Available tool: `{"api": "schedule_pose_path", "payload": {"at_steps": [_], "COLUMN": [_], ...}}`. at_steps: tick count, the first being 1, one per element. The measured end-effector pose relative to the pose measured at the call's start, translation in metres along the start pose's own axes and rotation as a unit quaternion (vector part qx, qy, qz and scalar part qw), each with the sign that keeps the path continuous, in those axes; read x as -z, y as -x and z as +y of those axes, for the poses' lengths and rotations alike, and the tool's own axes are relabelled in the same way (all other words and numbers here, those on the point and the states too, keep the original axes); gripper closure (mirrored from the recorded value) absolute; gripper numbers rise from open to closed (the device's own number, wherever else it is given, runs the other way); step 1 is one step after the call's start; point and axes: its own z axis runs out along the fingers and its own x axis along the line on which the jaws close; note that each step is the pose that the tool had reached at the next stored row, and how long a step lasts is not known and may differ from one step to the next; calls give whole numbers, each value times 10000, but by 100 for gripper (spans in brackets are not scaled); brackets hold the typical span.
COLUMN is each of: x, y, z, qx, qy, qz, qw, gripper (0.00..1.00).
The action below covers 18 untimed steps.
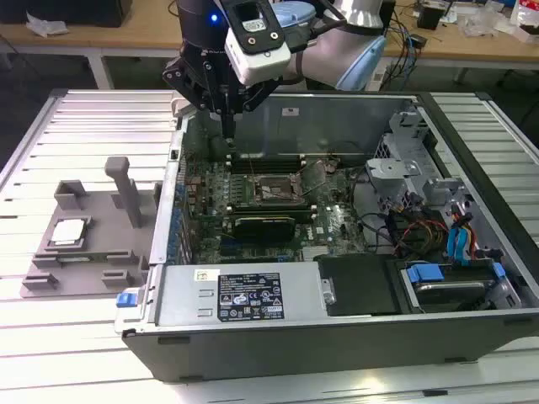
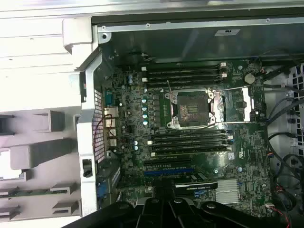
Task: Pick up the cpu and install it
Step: 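Reach for the cpu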
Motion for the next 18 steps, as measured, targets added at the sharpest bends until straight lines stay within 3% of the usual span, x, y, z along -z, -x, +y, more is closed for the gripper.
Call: {"api": "schedule_pose_path", "payload": {"at_steps": [18], "x": [2], "y": [-75], "z": [-5], "qx": [0], "qy": [-1], "qz": [0], "qw": [10000], "gripper": [89]}}
